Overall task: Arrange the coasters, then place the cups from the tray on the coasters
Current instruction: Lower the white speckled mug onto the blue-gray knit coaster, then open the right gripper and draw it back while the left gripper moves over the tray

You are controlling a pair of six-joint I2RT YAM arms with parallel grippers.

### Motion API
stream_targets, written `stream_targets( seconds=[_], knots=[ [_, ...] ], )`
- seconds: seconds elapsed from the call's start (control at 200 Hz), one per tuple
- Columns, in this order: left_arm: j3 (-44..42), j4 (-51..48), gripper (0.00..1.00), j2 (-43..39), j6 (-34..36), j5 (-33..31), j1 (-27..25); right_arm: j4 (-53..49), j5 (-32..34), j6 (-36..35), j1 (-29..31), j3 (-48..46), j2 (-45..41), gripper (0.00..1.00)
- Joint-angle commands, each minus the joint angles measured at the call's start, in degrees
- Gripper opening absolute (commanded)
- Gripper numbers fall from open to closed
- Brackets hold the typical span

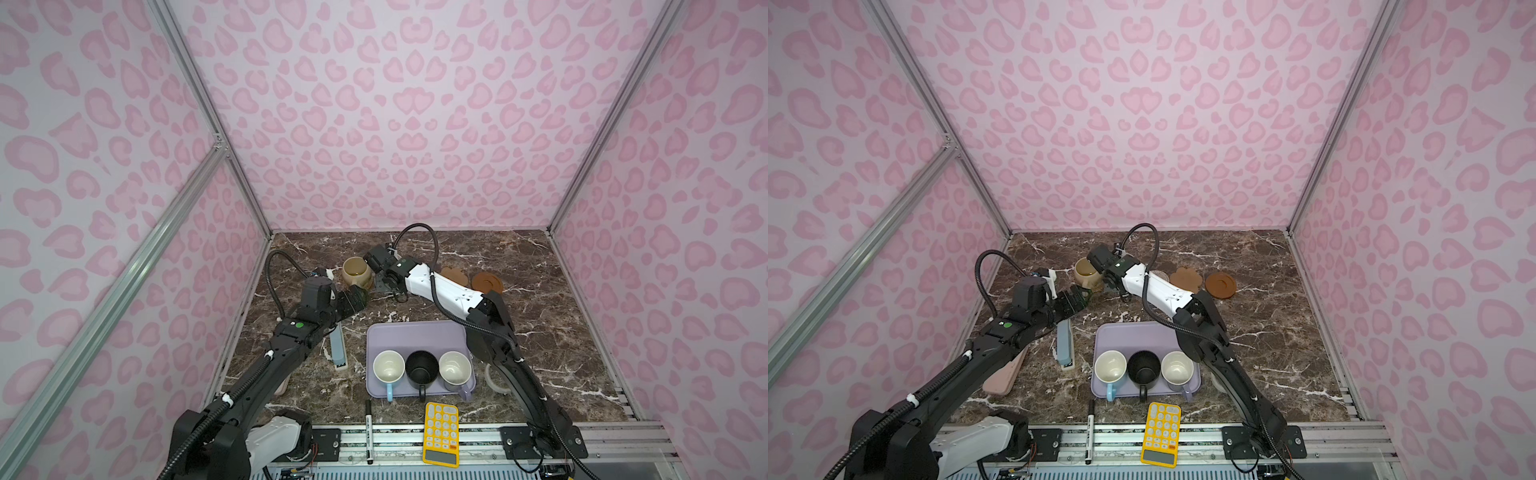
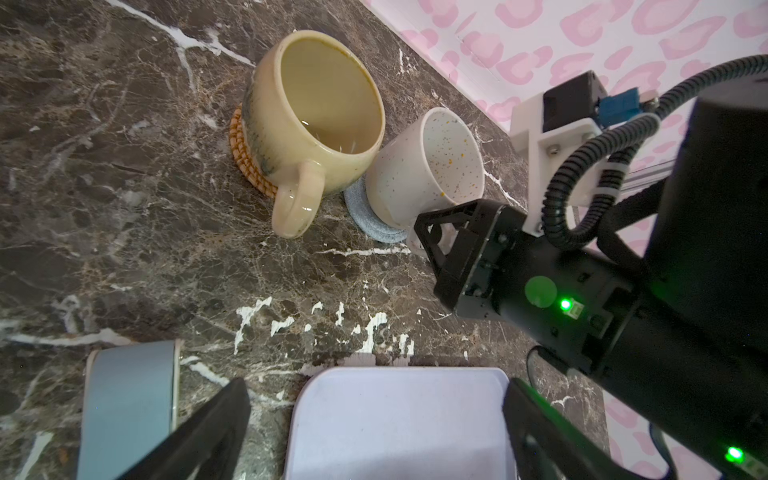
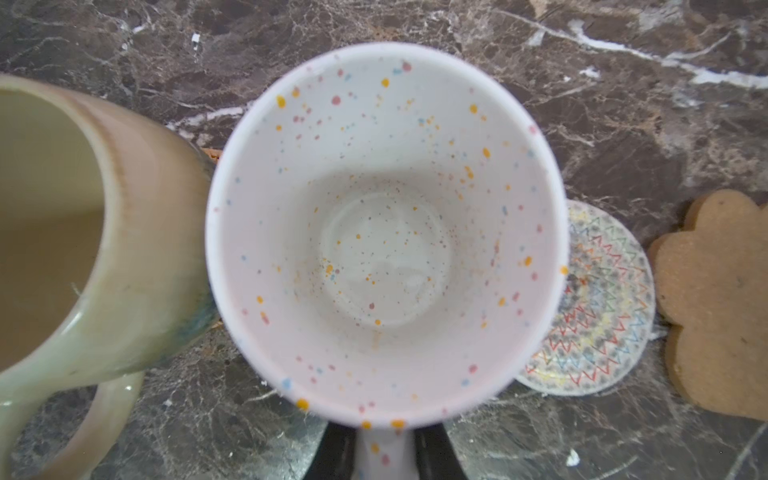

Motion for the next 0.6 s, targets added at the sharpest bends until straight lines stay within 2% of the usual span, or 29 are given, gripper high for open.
stream_targets(
  seconds=[0.0, 0.115, 0.275, 0.42, 0.595],
  knots=[
    [-0.5, 1.9, 0.96, -0.4, 0.0, -0.2, 0.1, 0.6, -0.1, 0.7, 0.0, 0.2, 0.6, 0.03],
    [-0.5, 1.8, 0.96, -0.5, -0.1, -0.3, 0.0, 0.8, -1.0, 0.7, -0.1, 0.2, 0.3, 0.16],
    [-0.5, 1.4, 0.96, -1.2, -0.1, -0.2, 0.0, 0.6, -1.4, 0.8, -0.2, 0.2, -0.4, 0.22],
    [-0.1, 0.3, 0.96, -1.8, -0.1, -1.0, 0.0, 0.4, -1.6, -0.4, -0.2, 0.3, -0.9, 0.34],
    [0.4, -1.2, 0.96, -2.2, -0.1, -0.9, 0.0, -1.3, -1.1, -1.1, -0.3, 0.1, -1.5, 0.38]
  ],
)
